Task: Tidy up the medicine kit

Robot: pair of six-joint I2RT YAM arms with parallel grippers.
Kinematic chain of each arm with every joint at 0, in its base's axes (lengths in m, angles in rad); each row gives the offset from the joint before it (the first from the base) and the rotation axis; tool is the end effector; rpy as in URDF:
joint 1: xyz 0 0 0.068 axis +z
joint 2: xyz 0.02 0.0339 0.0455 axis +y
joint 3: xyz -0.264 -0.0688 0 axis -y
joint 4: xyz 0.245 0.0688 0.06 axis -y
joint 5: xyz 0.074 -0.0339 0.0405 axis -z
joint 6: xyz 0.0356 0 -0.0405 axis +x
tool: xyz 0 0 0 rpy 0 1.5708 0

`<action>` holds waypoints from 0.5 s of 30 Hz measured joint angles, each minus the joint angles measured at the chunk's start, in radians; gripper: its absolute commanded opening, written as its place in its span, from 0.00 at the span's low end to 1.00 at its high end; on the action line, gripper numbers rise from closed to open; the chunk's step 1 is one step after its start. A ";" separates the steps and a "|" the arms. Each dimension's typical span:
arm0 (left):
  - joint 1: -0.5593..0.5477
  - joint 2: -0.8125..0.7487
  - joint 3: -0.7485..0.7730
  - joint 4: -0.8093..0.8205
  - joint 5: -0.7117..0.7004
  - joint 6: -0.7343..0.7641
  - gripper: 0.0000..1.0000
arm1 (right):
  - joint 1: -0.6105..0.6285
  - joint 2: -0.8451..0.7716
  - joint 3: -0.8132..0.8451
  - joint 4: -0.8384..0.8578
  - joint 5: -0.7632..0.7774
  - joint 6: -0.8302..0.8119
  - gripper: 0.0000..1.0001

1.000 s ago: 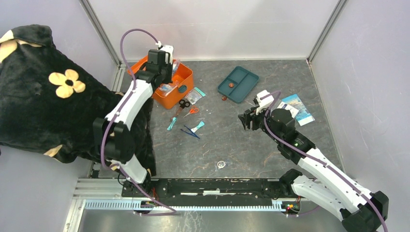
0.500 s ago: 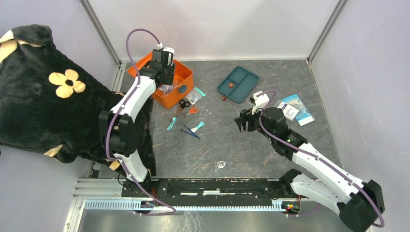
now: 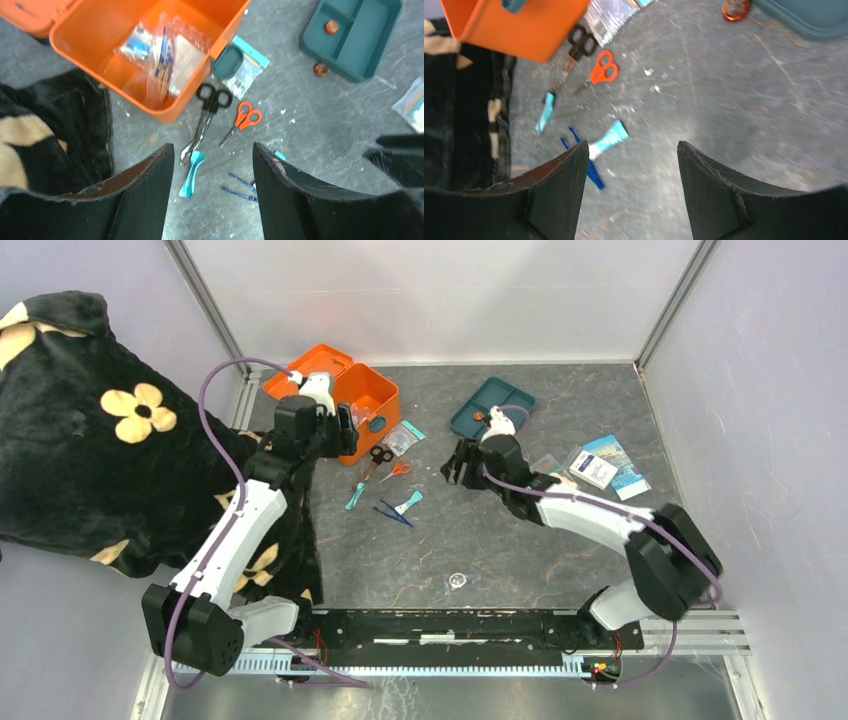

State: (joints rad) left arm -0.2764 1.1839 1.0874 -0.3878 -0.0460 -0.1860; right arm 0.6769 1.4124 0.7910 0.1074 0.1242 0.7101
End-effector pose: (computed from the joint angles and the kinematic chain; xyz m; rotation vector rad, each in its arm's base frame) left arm 0.2573 -0.0713 0.3431 0.0646 2.0621 -0.2393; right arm 0.2426 0.1893 0.2266 0.1142 2.1577 0.7025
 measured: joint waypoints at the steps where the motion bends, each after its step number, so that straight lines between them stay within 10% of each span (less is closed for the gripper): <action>1: 0.000 -0.009 -0.026 0.004 -0.002 -0.005 0.66 | 0.009 0.051 0.042 0.009 0.011 0.023 0.72; 15: -0.022 -0.080 -0.112 0.010 -0.023 -0.037 0.68 | 0.030 0.628 0.593 -0.043 0.083 0.203 0.63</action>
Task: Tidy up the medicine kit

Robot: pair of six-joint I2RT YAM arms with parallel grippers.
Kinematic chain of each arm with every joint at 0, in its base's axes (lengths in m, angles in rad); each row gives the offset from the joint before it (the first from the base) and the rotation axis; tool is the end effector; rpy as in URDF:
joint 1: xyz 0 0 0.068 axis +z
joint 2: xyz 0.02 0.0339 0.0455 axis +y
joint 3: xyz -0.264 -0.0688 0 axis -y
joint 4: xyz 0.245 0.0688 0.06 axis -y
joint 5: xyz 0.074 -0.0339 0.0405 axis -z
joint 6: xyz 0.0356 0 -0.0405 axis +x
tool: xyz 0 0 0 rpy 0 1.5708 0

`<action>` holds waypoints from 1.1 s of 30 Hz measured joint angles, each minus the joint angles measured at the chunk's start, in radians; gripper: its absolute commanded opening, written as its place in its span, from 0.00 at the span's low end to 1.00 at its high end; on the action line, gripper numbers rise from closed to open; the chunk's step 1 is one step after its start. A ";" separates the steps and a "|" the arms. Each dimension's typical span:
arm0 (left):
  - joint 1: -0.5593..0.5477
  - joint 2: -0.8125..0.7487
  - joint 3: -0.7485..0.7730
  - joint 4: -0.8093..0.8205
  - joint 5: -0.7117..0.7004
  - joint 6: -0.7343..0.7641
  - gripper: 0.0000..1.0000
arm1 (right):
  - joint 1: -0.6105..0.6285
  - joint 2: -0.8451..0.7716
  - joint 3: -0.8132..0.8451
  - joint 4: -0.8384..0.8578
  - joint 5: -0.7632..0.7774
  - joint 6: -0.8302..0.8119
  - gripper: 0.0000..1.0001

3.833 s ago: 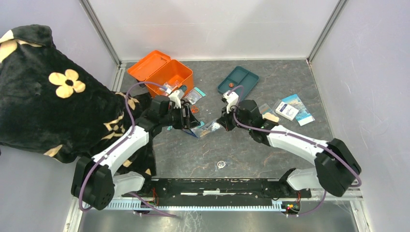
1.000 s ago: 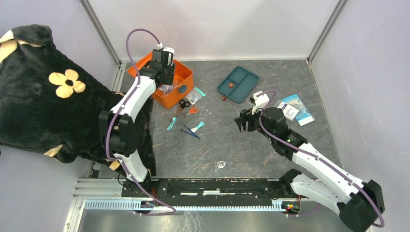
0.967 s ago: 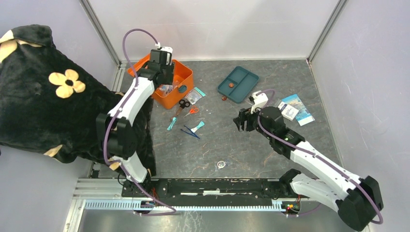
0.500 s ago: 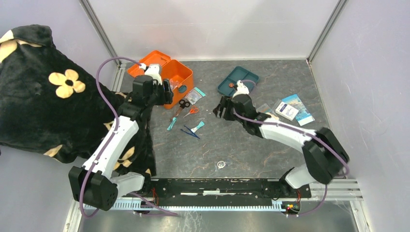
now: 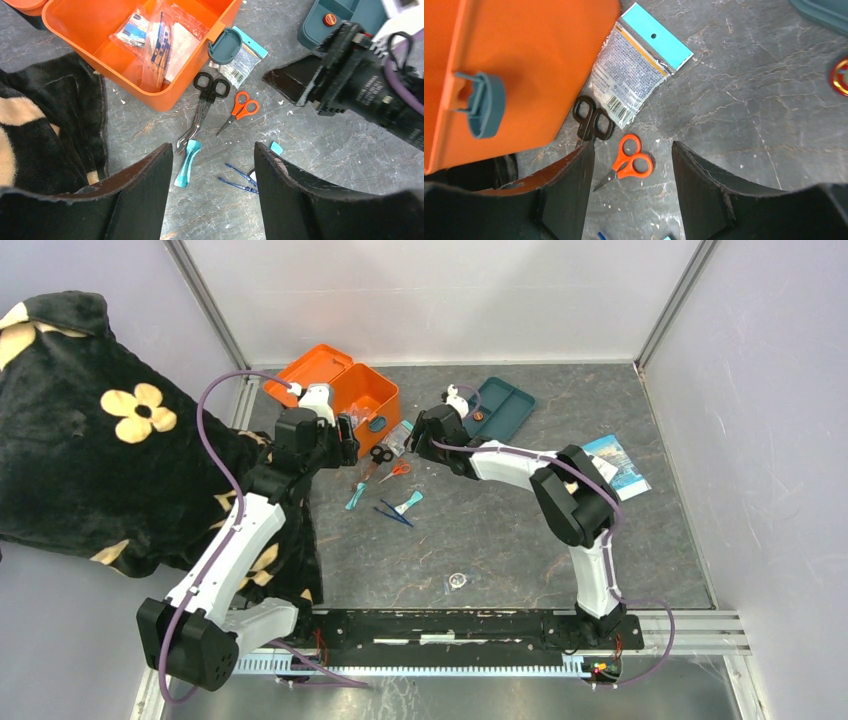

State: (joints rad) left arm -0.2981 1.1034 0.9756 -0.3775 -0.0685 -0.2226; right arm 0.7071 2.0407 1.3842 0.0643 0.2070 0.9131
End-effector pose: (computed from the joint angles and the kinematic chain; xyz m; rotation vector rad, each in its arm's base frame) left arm 0.2373 -0.0704 0.3245 0.0366 2.0839 -0.2473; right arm 0.3549 0.2936 0.1861 0.3525 2.2085 0.7014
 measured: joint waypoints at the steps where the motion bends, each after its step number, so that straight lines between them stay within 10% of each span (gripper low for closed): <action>1: -0.003 -0.003 0.000 0.000 -0.005 0.000 0.68 | 0.000 0.026 0.024 -0.008 0.001 0.008 0.63; 23: -0.025 -0.014 0.000 0.000 -0.035 0.000 0.69 | 0.005 0.241 0.240 -0.069 0.006 0.108 0.53; 33: -0.032 -0.014 0.000 0.000 -0.038 0.000 0.69 | 0.003 0.286 0.289 -0.080 0.016 0.132 0.24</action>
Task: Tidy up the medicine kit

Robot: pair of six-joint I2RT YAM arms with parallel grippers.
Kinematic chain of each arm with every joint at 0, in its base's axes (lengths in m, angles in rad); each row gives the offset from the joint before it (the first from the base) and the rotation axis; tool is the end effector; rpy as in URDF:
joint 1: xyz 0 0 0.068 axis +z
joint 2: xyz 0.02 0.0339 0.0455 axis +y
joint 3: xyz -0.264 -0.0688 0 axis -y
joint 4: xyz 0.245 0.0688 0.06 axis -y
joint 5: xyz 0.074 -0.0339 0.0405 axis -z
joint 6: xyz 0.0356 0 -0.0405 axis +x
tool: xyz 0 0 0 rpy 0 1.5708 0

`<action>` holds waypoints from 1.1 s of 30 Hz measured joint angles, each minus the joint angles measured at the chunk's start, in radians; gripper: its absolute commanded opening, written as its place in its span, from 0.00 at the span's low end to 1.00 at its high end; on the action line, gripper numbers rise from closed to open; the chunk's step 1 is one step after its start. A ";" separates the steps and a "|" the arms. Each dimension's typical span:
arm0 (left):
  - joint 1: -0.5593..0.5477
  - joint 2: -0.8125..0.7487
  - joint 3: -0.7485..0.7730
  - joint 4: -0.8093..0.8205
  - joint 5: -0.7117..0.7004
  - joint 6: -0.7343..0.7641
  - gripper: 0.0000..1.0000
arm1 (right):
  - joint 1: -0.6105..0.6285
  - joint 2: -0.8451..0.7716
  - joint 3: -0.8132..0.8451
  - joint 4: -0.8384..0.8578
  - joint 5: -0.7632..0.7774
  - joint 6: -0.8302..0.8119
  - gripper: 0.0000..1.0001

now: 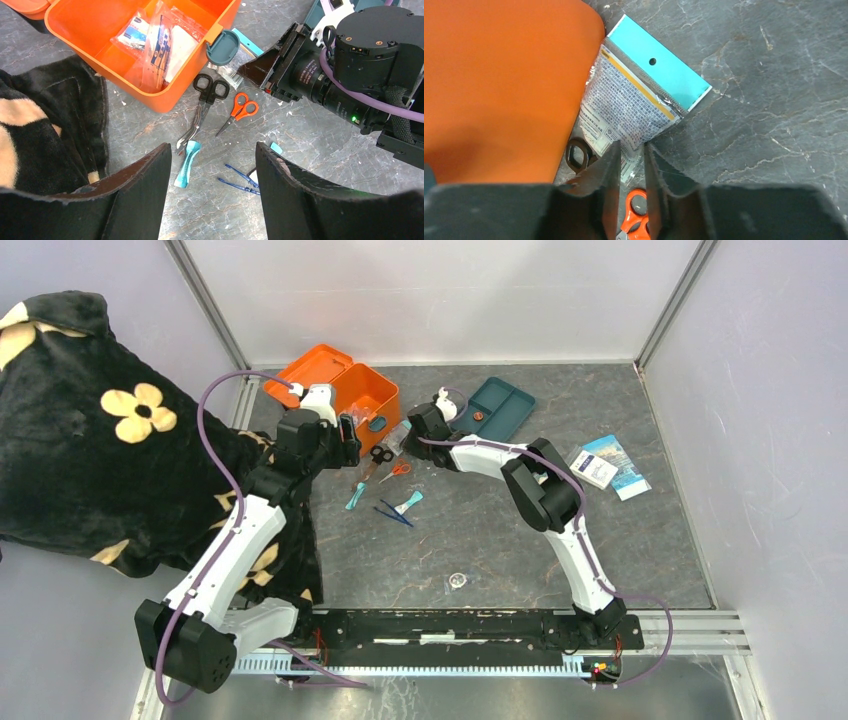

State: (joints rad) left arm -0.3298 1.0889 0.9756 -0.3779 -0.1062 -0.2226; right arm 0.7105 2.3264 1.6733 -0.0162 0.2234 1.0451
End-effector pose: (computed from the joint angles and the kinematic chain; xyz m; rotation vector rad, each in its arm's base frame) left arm 0.2324 -0.0756 0.3277 0.0450 2.0666 -0.2319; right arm 0.3973 0.3314 0.1370 0.5089 2.2597 0.6954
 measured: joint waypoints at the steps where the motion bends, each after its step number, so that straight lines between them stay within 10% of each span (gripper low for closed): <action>1: 0.000 0.000 0.000 0.000 0.000 0.000 0.69 | -0.001 0.002 0.000 0.002 0.000 0.004 0.19; 6: 0.000 0.000 0.000 0.000 0.000 0.000 0.70 | -0.007 0.002 -0.021 0.046 0.008 0.031 0.00; 15: -0.003 0.000 0.000 0.000 -0.001 0.000 0.70 | -0.018 -0.112 -0.223 0.178 0.051 -0.076 0.00; 33: 0.015 -0.012 -0.027 0.135 0.313 -0.036 0.89 | -0.063 -0.930 -0.880 0.384 -0.116 -0.709 0.00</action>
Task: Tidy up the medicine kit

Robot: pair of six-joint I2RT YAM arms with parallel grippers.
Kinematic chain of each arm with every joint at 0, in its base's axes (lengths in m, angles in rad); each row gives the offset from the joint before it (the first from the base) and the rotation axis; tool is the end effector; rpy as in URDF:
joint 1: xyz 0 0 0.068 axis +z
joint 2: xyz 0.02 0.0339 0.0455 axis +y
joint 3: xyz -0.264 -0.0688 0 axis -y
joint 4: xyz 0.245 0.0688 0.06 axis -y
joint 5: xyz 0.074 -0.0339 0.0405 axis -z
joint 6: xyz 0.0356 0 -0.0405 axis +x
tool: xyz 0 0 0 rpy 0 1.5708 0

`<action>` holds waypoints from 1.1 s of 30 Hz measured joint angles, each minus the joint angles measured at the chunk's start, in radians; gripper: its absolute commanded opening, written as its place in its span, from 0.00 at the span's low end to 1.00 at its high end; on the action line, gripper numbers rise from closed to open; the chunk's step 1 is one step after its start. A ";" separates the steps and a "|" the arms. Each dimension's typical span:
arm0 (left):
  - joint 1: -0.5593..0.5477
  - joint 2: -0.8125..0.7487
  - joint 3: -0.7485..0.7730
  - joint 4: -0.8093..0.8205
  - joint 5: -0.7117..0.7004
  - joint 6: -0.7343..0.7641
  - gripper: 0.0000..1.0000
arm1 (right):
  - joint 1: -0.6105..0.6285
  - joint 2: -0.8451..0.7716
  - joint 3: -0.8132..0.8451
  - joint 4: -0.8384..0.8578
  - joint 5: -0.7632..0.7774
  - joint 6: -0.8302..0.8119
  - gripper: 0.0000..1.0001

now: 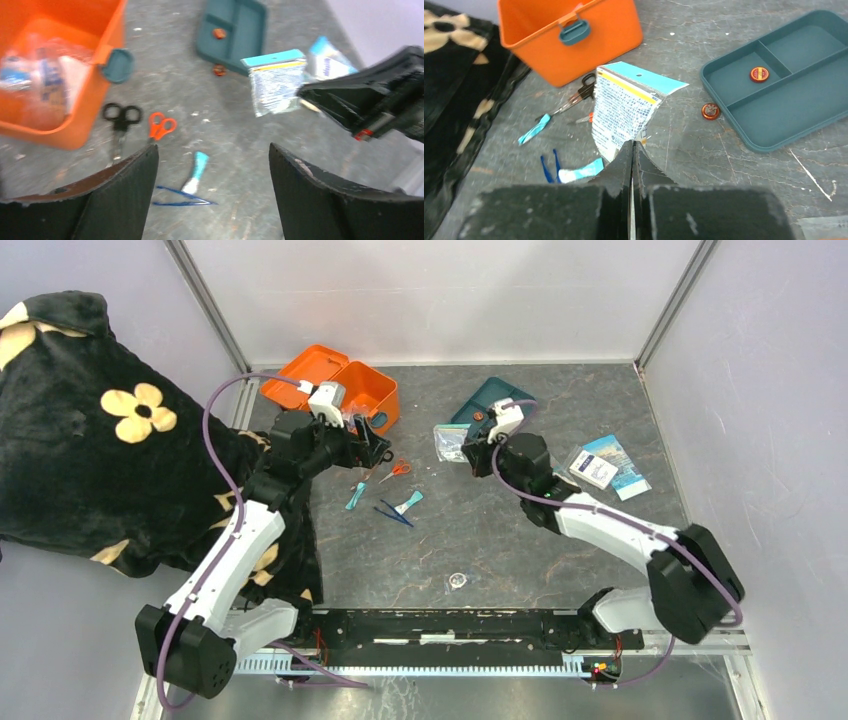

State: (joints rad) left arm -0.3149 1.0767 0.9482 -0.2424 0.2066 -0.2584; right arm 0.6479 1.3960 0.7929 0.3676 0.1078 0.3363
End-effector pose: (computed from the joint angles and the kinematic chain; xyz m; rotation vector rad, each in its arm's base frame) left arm 0.2325 -0.0834 0.3346 0.1956 1.9681 -0.5778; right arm 0.2545 0.1878 0.2584 -0.2087 1.8343 0.5994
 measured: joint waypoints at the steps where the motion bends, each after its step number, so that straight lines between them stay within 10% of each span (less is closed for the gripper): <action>1: 0.001 -0.010 -0.016 0.031 0.045 -0.014 0.91 | -0.010 -0.031 -0.026 0.009 -0.035 -0.013 0.00; 15: -0.052 -0.038 -0.138 0.483 0.463 -0.317 0.92 | -0.092 -0.262 -0.096 0.111 -0.567 -0.033 0.00; 33: -0.133 0.030 -0.104 0.477 0.477 -0.318 0.35 | -0.113 -0.253 -0.096 0.221 -0.716 0.089 0.00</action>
State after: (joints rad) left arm -0.4477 1.1069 0.8444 0.2348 0.6834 -0.5762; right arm 0.5346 1.1435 0.6968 0.5888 -0.6086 0.4248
